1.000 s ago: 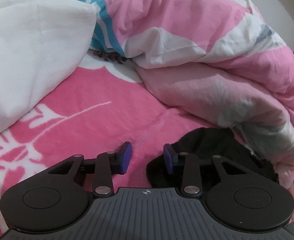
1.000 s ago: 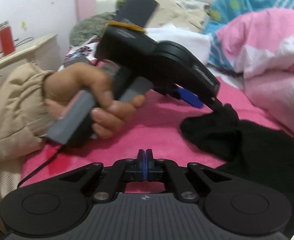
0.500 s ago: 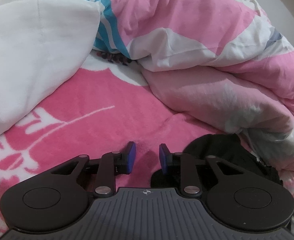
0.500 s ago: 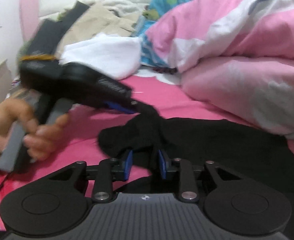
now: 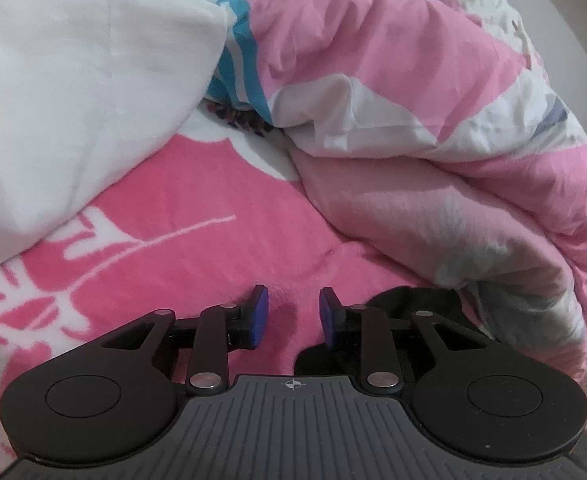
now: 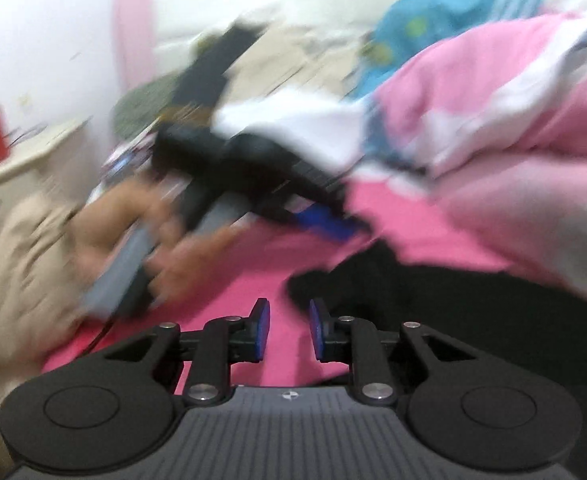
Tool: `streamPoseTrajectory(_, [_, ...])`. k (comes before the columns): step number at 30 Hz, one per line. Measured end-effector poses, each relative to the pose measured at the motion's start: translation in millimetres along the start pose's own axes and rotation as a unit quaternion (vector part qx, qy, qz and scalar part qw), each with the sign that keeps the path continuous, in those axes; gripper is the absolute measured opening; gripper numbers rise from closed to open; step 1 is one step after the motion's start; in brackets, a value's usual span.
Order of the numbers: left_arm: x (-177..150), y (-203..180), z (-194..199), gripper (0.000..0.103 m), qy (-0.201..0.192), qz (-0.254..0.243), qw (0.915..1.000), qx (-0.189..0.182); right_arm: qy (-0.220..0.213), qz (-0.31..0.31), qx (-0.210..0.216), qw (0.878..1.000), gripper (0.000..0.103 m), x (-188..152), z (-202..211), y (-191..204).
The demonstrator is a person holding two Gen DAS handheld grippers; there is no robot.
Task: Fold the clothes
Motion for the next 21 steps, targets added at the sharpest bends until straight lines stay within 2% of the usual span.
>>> streamPoseTrajectory(2, [1, 2, 1, 0.027, 0.001, 0.003, 1.0000, -0.001, 0.005, 0.028, -0.022, 0.999, 0.046, 4, -9, -2])
streamPoseTrajectory(4, [1, 4, 2, 0.027, 0.002, 0.006, 1.0000, -0.002, 0.018, 0.056, -0.027, 0.998, 0.053, 2, -19, 1])
streamPoseTrajectory(5, [2, 5, 3, 0.027, 0.003, 0.007, 1.0000, -0.002, 0.030, 0.067, -0.031, 0.997, 0.052, -2, -25, 2])
streamPoseTrajectory(6, [2, 6, 3, 0.027, 0.003, 0.010, 0.9999, -0.003, 0.044, 0.077, -0.036, 0.995, 0.050, -7, -30, 2])
streamPoseTrajectory(7, [3, 8, 4, 0.027, 0.003, 0.013, 0.9999, -0.004, 0.057, 0.080, -0.037, 0.994, 0.032, -12, -34, 3])
streamPoseTrajectory(8, [4, 9, 5, 0.028, 0.003, 0.015, 0.9999, -0.005, 0.065, 0.075, -0.030, 0.995, 0.004, -15, -37, 4])
streamPoseTrajectory(11, [5, 12, 8, 0.028, 0.001, 0.018, 0.9998, -0.007, 0.050, 0.042, 0.009, 0.998, 0.005, -17, -31, 12])
streamPoseTrajectory(13, [5, 14, 11, 0.028, 0.002, 0.021, 0.9997, -0.011, 0.055, 0.024, 0.016, 0.998, 0.005, -26, -29, 16])
streamPoseTrajectory(16, [4, 14, 16, 0.031, 0.007, 0.023, 0.9993, -0.028, 0.070, 0.003, 0.022, 0.997, 0.012, -37, -26, 19])
streamPoseTrajectory(17, [3, 14, 19, 0.032, 0.010, 0.022, 0.9991, -0.036, 0.072, -0.009, 0.026, 0.997, 0.024, -36, -22, 19])
streamPoseTrajectory(18, [2, 13, 21, 0.033, 0.014, 0.022, 0.9987, -0.045, 0.070, -0.023, 0.037, 0.997, 0.030, -32, -16, 20])
streamPoseTrajectory(19, [0, 13, 24, 0.035, 0.019, 0.021, 0.9981, -0.054, 0.060, -0.036, 0.049, 0.996, 0.036, -27, -11, 21])
streamPoseTrajectory(21, [-4, 13, 29, 0.037, 0.027, 0.018, 0.9970, -0.070, 0.025, -0.067, 0.061, 0.996, 0.036, -12, 3, 15])
Point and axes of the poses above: each gripper's, at about its wrist camera, not at the fingertips, and z roughly against the way its jaws point, y to its left, x to its top, the point moved 10 cm from there along -z, roughly the way its jaws point, and after that the axes turned 9 degrees about x, right-handed, at the moved point
